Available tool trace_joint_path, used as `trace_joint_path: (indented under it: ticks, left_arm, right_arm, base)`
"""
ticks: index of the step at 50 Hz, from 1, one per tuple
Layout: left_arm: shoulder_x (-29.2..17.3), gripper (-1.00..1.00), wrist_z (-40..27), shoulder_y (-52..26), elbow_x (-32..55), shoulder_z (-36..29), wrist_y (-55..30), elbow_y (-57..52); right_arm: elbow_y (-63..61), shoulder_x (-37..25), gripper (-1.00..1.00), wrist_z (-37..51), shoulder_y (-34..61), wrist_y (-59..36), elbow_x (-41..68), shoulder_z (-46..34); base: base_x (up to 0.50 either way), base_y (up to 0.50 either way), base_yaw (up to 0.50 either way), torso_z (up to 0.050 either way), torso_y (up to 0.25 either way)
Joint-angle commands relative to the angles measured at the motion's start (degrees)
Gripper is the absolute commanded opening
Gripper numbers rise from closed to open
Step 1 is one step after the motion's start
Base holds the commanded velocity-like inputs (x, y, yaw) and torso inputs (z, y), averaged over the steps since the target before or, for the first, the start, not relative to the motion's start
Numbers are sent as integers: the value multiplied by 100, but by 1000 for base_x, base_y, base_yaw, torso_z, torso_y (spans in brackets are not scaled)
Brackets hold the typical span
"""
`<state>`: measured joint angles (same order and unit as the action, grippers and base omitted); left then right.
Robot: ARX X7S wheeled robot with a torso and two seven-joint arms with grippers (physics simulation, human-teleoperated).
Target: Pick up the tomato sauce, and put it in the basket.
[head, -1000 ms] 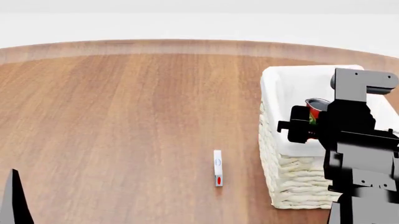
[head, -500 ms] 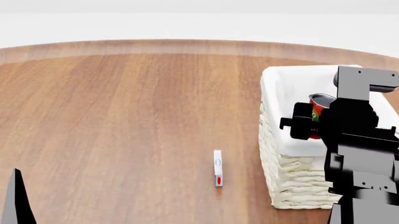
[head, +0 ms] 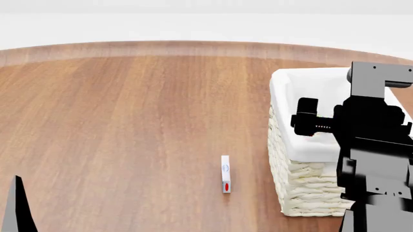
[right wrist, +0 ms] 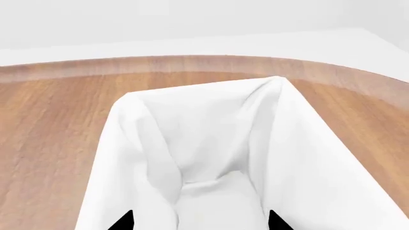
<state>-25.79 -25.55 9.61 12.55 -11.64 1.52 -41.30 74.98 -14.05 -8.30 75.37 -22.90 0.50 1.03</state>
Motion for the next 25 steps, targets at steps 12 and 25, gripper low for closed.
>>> trace_joint_path:
  ticks: [12, 25]
  left_arm:
    - [-26, 100, -28, 25, 2, -25, 19, -13]
    - [-2, 100, 10, 50, -30, -80, 190, 230]
  right_arm:
    - [0, -9, 100, 12, 25, 312, -46, 7]
    - [-2616, 270, 100, 611, -1644, 1578, -138, -346]
  base:
    - [0, 0, 0, 0, 0]
    - [0, 0, 0, 0, 0]
